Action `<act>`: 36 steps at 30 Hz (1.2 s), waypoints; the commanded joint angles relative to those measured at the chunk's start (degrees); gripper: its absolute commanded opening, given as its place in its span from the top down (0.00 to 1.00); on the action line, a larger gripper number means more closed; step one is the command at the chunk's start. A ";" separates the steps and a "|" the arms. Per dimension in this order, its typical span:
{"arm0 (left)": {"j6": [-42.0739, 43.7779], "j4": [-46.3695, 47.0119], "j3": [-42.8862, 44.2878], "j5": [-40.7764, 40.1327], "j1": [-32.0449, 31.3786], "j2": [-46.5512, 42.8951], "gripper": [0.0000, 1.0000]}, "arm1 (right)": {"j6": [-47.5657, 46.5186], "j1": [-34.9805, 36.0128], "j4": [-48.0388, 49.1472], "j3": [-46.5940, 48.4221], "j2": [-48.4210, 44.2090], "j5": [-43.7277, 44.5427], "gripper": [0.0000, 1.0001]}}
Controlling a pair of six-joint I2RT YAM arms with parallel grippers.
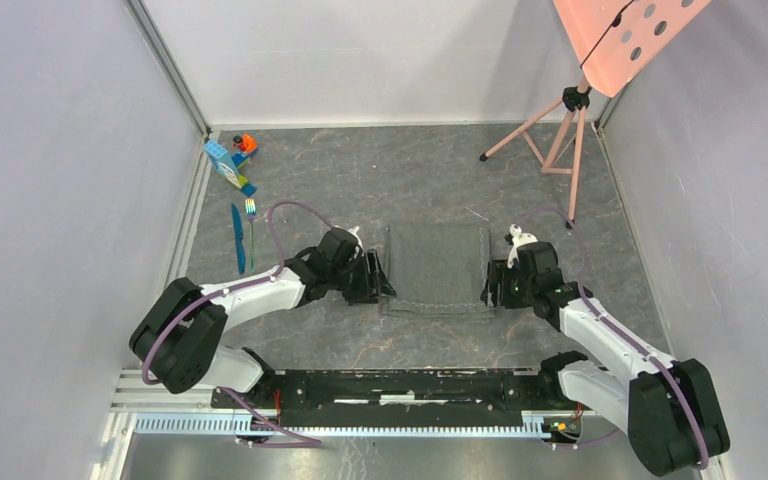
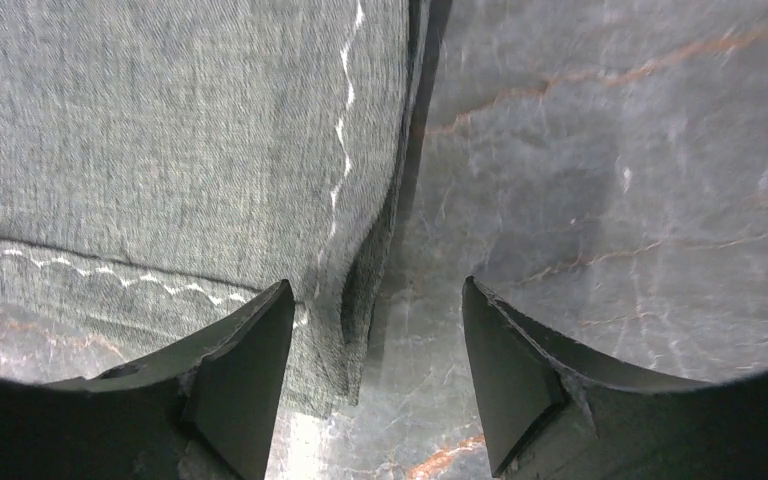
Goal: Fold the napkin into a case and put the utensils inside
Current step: Smooth out the square-folded napkin at the center of the board.
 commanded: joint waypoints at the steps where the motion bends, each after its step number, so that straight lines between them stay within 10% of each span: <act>1: -5.23 4.75 -1.03 2.80 -1.45 1.24 0.41 | 2.12 -3.45 1.85 -2.63 -0.61 -10.37 0.33; 31: -3.78 2.38 -0.39 -0.02 -3.86 2.70 0.68 | 1.53 -5.35 -2.58 -6.51 -6.51 -14.83 0.59; 36: -3.48 1.89 -0.81 -0.56 -3.86 2.50 0.70 | 1.83 -5.42 -4.36 -5.52 -8.30 -11.93 0.46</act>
